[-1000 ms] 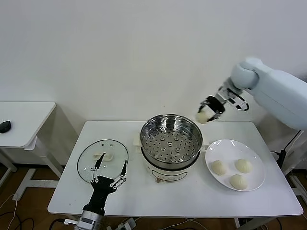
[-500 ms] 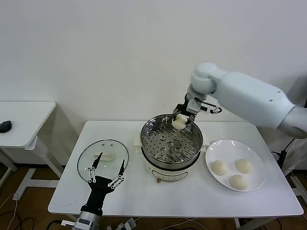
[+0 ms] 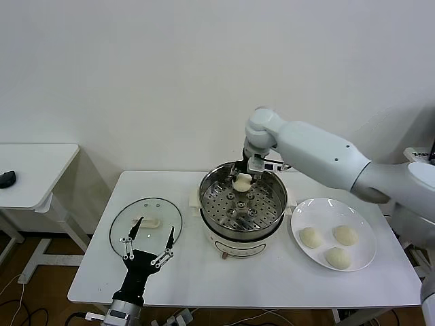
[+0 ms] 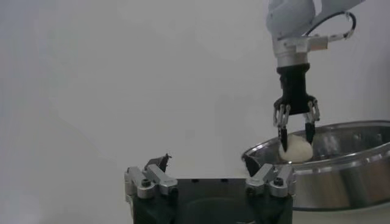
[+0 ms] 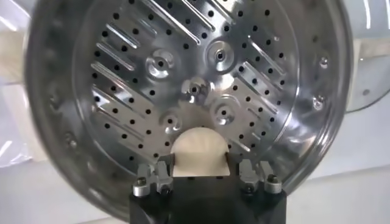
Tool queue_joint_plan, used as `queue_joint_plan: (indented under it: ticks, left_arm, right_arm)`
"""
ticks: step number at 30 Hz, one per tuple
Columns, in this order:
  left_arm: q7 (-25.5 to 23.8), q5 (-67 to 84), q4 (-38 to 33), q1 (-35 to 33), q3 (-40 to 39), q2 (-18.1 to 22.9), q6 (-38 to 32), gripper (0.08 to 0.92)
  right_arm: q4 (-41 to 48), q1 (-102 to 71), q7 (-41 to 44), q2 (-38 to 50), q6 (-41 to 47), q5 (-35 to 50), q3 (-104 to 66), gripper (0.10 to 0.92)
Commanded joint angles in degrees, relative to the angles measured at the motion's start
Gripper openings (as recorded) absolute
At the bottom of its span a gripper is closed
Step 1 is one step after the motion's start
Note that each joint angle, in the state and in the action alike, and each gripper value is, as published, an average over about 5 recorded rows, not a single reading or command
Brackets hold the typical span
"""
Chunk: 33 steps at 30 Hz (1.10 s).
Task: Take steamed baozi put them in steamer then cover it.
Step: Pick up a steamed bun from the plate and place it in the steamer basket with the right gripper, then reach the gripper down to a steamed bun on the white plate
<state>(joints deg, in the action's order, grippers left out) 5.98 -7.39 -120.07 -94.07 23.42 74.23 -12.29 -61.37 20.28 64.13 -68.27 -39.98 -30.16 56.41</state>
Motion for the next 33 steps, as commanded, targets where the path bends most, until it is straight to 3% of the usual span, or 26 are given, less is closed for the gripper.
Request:
queue_joint_plan:
  ticks: [1,5,8,16,21,33]
  left_arm:
    - [0.05,0.08,0.07,0.03,0.05,-0.03,-0.01,0.823]
    - [0.11,0.13,0.07,0.08,0.14,-0.04,0.00,0.823]
    - [0.14,0.18,0.05,0.11,0.19,-0.01,0.04,0.823]
    - [0.11,0.17,-0.07,0.49,-0.06,-0.31,0.38,0.823]
    - [-0.44,0.04,-0.57,0.50,-0.72,-0.43,0.63,0.823]
    - [-0.61,-0.31,-0.95,0.44,-1.40,-0.41,0.56,0.823]
  right_arm:
    - [2.93,-2.36,-1.56,-3.05,-1.71,-4.39,-0.76,0.694]
    - [2.74,-2.02,-1.81,-2.43,-0.34,-2.54,-0.38,0.797]
    - [1.16,-0.77,-0.42,-0.33,1.93,2.03,-0.33,0.819]
    - [-7.55,9.72,7.53,12.59,21.88,32.50,4.20,0.823]
    - [-7.14,18.90,10.10,19.99,34.66,46.71,10.17,0.823]
    - [-6.25,17.44,8.83,32.11,42.03,52.17,23.42,0.823]
